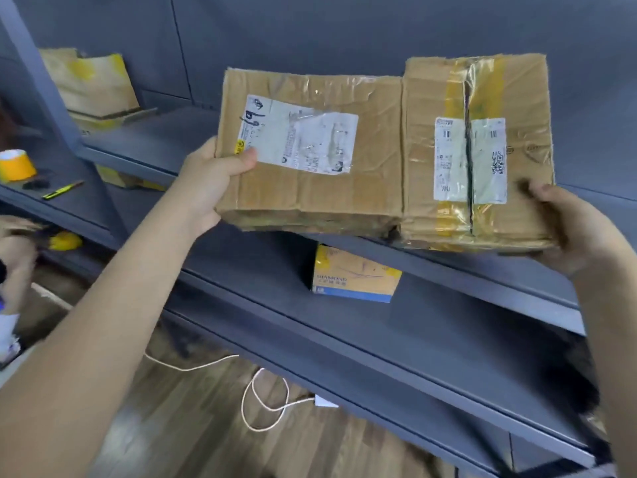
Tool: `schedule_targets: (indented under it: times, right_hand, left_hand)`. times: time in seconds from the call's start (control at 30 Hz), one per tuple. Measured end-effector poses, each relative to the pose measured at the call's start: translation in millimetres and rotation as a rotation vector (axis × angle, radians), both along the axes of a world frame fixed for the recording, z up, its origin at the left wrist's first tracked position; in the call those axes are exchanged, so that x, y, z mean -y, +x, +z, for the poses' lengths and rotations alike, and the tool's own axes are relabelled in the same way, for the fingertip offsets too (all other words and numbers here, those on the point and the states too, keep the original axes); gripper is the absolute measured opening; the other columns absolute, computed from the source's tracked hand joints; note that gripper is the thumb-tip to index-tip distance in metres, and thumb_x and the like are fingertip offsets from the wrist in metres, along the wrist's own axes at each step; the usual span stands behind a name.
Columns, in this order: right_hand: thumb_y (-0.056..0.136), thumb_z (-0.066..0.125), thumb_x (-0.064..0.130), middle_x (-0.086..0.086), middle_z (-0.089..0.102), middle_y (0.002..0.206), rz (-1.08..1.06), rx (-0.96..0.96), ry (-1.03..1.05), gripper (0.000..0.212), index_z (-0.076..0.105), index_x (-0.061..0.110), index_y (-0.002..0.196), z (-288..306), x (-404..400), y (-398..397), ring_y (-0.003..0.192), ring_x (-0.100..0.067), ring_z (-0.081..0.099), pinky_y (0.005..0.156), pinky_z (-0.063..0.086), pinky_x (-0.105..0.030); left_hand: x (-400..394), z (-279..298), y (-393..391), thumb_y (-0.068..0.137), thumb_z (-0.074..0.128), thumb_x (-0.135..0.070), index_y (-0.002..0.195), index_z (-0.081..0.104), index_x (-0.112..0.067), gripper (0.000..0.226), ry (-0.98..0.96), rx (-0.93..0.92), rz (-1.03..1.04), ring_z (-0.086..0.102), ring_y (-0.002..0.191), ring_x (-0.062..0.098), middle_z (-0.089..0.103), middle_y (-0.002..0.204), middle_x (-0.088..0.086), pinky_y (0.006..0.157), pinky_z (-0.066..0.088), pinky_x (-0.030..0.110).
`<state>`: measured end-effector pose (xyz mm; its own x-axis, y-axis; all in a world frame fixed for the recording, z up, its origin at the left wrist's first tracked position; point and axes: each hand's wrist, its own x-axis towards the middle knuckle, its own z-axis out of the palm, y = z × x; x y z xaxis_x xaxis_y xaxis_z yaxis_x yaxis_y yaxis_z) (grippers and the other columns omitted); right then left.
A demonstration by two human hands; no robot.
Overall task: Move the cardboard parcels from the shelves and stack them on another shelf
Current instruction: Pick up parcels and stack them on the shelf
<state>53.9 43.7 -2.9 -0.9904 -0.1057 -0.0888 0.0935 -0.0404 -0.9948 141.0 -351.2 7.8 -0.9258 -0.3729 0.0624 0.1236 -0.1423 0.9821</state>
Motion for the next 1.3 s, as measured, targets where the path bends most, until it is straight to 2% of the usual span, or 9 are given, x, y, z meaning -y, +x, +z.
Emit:
schedule_targets:
  times: [0.17, 0.27, 0.4, 0.6, 0.7, 0.83, 0.97, 1.1, 1.3]
  right_hand:
    - [0.093, 0.050, 0.035, 0.007, 0.071, 0.070, -0.281, 0.059, -0.041, 0.016, 0.059, 0.024, 0.087, 3.1, 4.5, -33.6, 0.055, -0.018, 0.066, 0.041, 0.051, -0.036]
    - [0.085, 0.057, 0.032, 0.002, 0.060, 0.094, -0.527, -0.019, -0.099, 0.018, 0.059, 0.023, 0.100, 2.7, 12.1, -49.3, 0.060, -0.012, 0.059, 0.046, 0.047, -0.020]
    - [0.075, 0.068, 0.036, -0.003, 0.047, 0.137, -0.588, -0.254, 0.427, 0.076, 0.039, 0.022, 0.143, -8.4, 30.5, -58.9, 0.115, -0.012, 0.053, 0.095, 0.043, -0.026]
    - [0.067, 0.059, 0.049, -0.022, 0.031, 0.145, -0.751, -0.201, 0.856, 0.088, 0.037, 0.013, 0.144, -13.4, 57.4, -68.3, 0.139, -0.037, 0.024, 0.114, 0.019, -0.041]
    - [0.080, 0.062, 0.027, -0.023, 0.033, 0.146, -0.905, -0.511, 0.904, 0.060, 0.048, 0.004, 0.134, -12.9, 91.4, -58.9, 0.141, -0.038, 0.022, 0.113, 0.016, -0.037]
    - [0.083, 0.056, 0.028, -0.004, 0.056, 0.128, -0.721, -0.753, 0.790, 0.043, 0.060, 0.005, 0.120, -3.2, 155.6, -59.6, 0.120, -0.005, 0.045, 0.104, 0.027, -0.010]
    - [0.091, 0.059, 0.033, 0.016, 0.060, 0.113, -0.273, -0.393, 0.671, 0.040, 0.051, 0.023, 0.129, -3.0, 225.8, -88.4, 0.098, 0.001, 0.056, 0.088, 0.042, -0.013]
    - [0.093, 0.059, 0.020, 0.003, 0.062, 0.101, -0.428, -0.296, 0.249, 0.029, 0.055, 0.018, 0.121, -9.4, 262.9, -117.4, 0.082, -0.007, 0.059, 0.073, 0.055, -0.032]
    - [0.087, 0.062, 0.008, 0.001, 0.067, 0.090, -0.442, -0.321, -0.026, 0.026, 0.061, 0.014, 0.112, -1.8, 268.3, -126.1, 0.079, -0.012, 0.063, 0.082, 0.055, -0.042]
  left_hand:
    - [1.9, 14.0, -78.4, 0.090, 0.062, -0.018, 0.109, 0.061, -0.028, 0.022, -0.042, 0.079, -0.112, 0.069, 0.090, 0.014, 0.071, 0.104, -0.005, 0.064, 0.055, 0.029]
    - [-0.2, 20.7, -116.3, 0.090, 0.061, -0.016, 0.117, 0.060, -0.025, 0.028, -0.055, 0.113, -0.164, 0.069, 0.091, 0.016, 0.070, 0.109, -0.002, 0.066, 0.055, 0.031]
    - [-7.0, 22.4, -152.9, 0.091, 0.060, -0.015, 0.119, 0.060, -0.024, 0.030, -0.053, 0.129, -0.254, 0.068, 0.093, 0.017, 0.070, 0.108, -0.002, 0.067, 0.055, 0.031]
    - [8.2, 19.9, -192.1, 0.090, 0.062, -0.016, 0.104, 0.062, -0.029, 0.020, -0.057, 0.118, -0.325, 0.067, 0.097, 0.018, 0.070, 0.107, -0.003, 0.080, 0.054, 0.037]
    - [24.2, 16.3, -206.1, 0.090, 0.061, -0.015, 0.106, 0.061, -0.029, 0.021, -0.054, 0.084, -0.341, 0.067, 0.097, 0.017, 0.070, 0.109, -0.003, 0.080, 0.055, 0.036]
    - [55.0, 8.6, -221.2, 0.090, 0.062, -0.016, 0.109, 0.060, -0.027, 0.022, -0.044, 0.013, -0.344, 0.066, 0.101, 0.016, 0.069, 0.110, -0.006, 0.089, 0.053, 0.042]
    - [88.1, -0.5, -232.5, 0.086, 0.067, -0.031, 0.135, 0.044, -0.030, 0.054, -0.155, -0.050, -0.426, 0.059, 0.113, 0.011, 0.062, 0.122, -0.014, 0.099, 0.047, 0.043]
    - [116.6, -2.9, -237.1, 0.057, 0.071, -0.065, 0.140, 0.005, -0.055, 0.107, -0.313, 0.032, -0.460, 0.047, 0.127, 0.015, 0.044, 0.142, -0.014, 0.104, 0.039, 0.049]
    - [164.2, 25.0, -258.8, 0.077, 0.054, -0.062, 0.144, 0.022, -0.038, 0.078, -0.371, -0.065, -0.311, 0.048, 0.120, 0.011, 0.053, 0.111, -0.022, 0.105, 0.036, 0.043]
